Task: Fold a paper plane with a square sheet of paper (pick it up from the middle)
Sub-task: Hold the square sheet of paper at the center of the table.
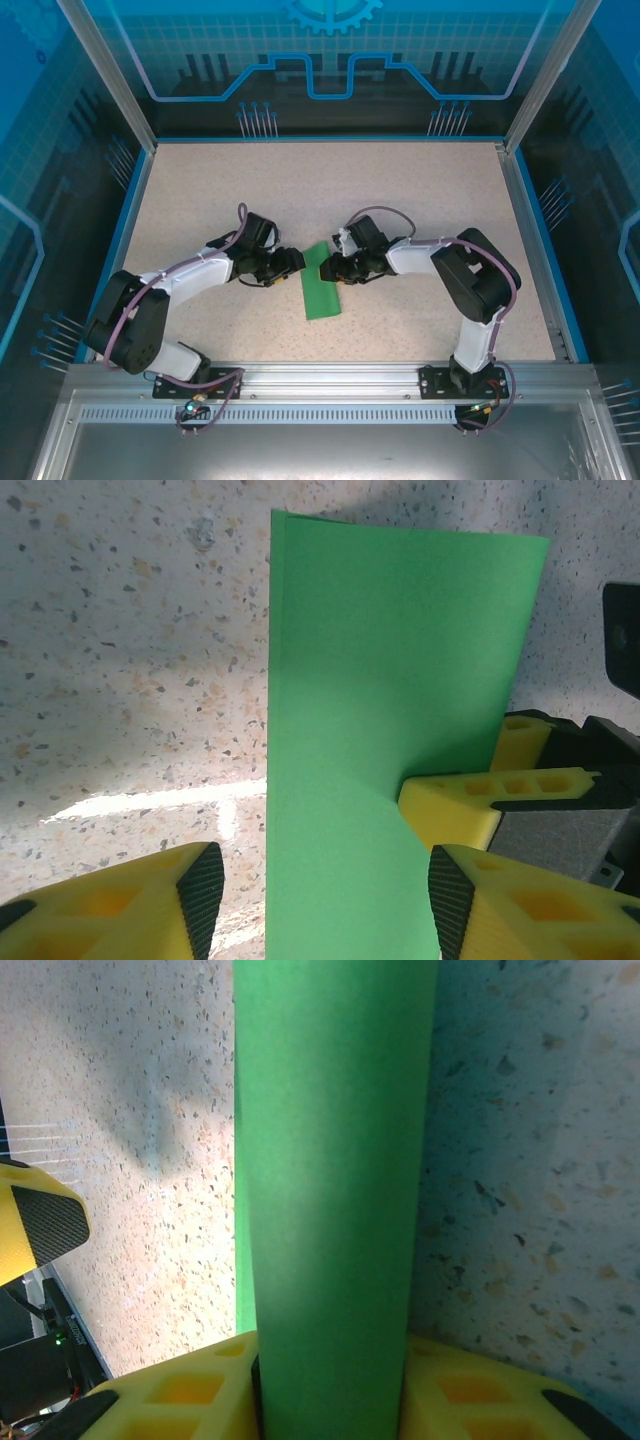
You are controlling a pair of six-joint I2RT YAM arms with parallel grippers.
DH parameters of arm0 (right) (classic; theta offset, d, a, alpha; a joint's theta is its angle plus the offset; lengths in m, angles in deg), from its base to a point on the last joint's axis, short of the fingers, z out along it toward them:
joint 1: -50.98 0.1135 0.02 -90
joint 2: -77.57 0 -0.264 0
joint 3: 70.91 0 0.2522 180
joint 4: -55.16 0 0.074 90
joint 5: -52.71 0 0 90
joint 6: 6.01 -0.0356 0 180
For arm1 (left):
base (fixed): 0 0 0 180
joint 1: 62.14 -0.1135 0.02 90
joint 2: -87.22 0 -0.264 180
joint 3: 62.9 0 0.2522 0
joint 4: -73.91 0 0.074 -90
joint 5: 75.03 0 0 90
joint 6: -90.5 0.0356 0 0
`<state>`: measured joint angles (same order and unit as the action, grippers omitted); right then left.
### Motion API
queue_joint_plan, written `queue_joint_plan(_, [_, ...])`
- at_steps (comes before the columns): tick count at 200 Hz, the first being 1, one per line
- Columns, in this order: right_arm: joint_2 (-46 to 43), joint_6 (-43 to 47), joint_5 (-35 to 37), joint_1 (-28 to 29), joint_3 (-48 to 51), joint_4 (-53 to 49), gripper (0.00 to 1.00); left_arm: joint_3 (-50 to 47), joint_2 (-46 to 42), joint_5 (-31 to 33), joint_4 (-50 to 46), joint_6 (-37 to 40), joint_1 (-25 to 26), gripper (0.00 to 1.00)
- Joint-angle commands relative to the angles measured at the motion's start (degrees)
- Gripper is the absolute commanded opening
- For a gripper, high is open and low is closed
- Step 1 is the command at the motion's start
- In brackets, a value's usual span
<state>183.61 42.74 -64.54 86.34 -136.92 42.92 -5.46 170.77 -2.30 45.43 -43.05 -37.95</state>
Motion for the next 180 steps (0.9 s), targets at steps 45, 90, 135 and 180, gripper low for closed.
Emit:
queue_joint_plan(45, [3.4, 2.2, 3.4, 1.8, -2.0, -3.1, 0.37, -0.8, -0.1, -0.2, 0.0, -0.6, 0.3, 0.59])
queue_joint_plan(90, [4.0, 2.3, 3.7, 2.0, -2.4, -4.0, 0.37, -1.0, 0.9, -0.7, 1.2, -1.0, 0.4, 0.57])
queue_joint_plan(135, [4.4, 2.1, 4.7, 2.6, -3.0, -4.8, 0.38, -1.0, 2.0, -1.0, 2.1, -1.5, 0.7, 0.54])
queue_joint_plan(180, [4.9, 2.1, 4.8, 2.9, -3.3, -4.8, 0.39, -1.3, 2.7, -1.4, 3.5, -2.3, 1.3, 0.52])
